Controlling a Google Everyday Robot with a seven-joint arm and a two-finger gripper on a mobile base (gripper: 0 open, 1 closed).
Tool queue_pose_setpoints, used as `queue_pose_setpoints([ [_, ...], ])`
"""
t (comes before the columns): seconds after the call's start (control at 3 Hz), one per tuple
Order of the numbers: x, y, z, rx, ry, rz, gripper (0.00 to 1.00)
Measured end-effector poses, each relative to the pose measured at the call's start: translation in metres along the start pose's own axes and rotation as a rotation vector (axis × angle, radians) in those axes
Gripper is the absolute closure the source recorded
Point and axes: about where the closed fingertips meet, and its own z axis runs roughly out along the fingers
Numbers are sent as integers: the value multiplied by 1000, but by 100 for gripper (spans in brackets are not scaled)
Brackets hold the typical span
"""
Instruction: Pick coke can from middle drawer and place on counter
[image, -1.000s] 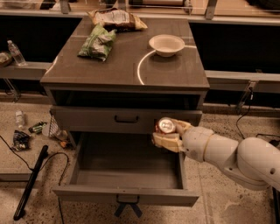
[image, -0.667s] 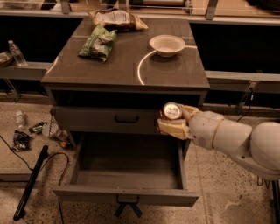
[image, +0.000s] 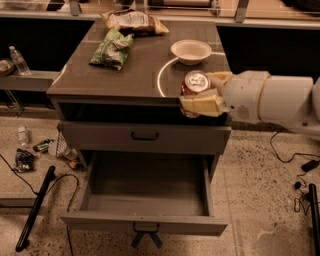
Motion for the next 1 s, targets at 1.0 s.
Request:
queue_pose_setpoints([
  [1.0,-85,-34,95,-155,-14,-186,100],
])
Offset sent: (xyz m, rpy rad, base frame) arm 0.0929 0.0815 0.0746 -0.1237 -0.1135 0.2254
